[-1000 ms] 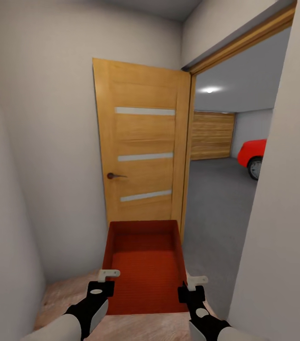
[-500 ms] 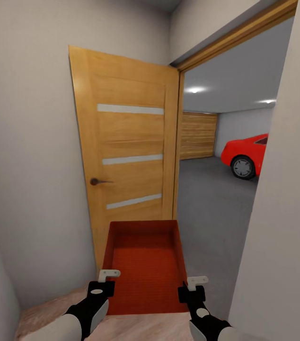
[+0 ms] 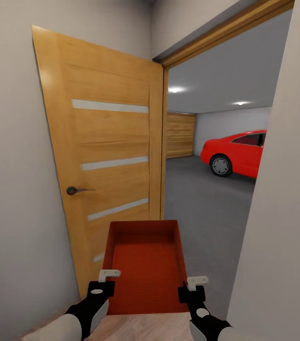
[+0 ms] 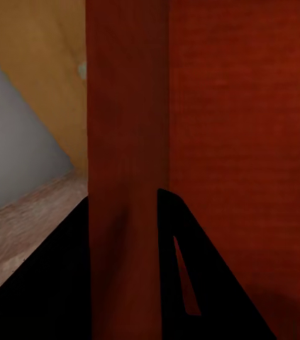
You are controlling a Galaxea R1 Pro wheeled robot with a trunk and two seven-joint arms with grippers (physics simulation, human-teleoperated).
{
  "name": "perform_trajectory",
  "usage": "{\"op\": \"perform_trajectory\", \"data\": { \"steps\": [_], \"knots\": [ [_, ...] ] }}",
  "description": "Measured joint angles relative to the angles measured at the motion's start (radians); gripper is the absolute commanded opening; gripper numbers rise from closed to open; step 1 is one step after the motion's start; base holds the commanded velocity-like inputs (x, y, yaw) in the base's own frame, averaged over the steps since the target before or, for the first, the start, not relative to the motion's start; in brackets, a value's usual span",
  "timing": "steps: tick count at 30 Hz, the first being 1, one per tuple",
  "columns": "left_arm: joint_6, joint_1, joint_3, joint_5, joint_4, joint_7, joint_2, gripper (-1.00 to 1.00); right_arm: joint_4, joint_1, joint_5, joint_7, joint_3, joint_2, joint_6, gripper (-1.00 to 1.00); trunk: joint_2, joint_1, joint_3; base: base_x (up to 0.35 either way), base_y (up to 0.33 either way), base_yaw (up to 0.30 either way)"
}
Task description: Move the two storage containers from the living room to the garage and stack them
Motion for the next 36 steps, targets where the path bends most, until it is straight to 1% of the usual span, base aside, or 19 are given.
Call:
{"op": "perform_trajectory", "data": {
  "steps": [9, 23, 36],
  "knots": [
    [-0.001, 0.0, 0.0, 0.001, 0.002, 0.0, 0.0, -1.0, 0.0, 0.0, 0.0, 0.0, 0.001, 0.0, 0.0, -1.0, 0.0, 0.0, 0.0, 0.274, 0.177, -0.277],
    [-0.002, 0.0, 0.0, 0.002, 0.002, -0.001, 0.0, -1.0, 0.0, 0.0, 0.0, 0.0, 0.001, 0.0, 0.001, -1.0, 0.0, 0.0, 0.0, 0.039, 0.026, -0.277],
    [-0.001, 0.0, 0.0, 0.002, 0.002, -0.001, 0.0, -1.0, 0.0, 0.0, 0.001, 0.0, 0.001, 0.0, 0.001, -1.0, 0.0, 0.0, 0.0, 0.238, 0.207, -0.277]
  ]
}}
